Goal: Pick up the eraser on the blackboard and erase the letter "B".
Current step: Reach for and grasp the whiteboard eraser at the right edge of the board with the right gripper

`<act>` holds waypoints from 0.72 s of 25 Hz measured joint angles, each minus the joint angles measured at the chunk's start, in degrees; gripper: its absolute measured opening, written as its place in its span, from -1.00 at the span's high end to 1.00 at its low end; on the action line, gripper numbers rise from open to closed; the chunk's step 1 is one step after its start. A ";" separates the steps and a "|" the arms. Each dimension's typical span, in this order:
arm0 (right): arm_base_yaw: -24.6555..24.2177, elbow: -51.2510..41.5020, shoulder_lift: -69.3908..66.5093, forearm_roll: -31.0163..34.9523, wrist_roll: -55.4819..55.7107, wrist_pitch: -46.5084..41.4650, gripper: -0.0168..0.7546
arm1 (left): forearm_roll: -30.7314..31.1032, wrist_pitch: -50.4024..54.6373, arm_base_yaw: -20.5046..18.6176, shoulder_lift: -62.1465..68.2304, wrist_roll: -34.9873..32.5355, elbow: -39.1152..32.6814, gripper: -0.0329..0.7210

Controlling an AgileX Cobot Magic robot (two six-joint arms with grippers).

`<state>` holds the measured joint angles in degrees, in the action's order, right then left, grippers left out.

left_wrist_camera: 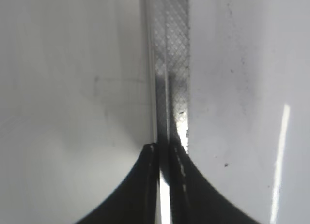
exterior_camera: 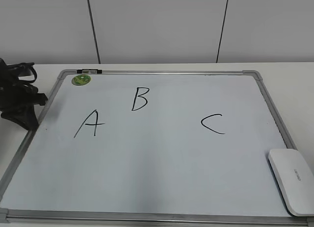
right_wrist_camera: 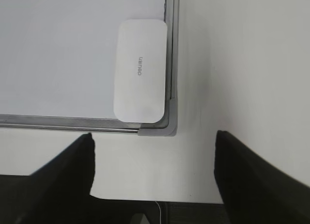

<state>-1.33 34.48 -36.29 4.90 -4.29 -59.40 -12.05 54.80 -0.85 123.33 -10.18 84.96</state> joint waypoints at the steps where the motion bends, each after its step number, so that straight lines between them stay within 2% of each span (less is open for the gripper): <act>1: 0.12 0.00 -0.14 0.16 -0.28 0.00 -0.56 | 0.00 0.13 0.00 0.00 0.00 0.00 0.88; 10: 1.65 0.00 -4.73 0.32 -1.11 0.00 -0.56 | -0.12 1.21 -0.10 0.00 0.09 0.00 0.88; 18: 2.01 0.64 -15.18 0.42 -1.26 0.33 -0.56 | -0.12 1.30 -0.10 0.00 0.09 0.00 0.88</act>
<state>0.68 35.12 -51.47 5.32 -5.54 -59.07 -12.17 56.10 -0.95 123.33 -10.09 84.96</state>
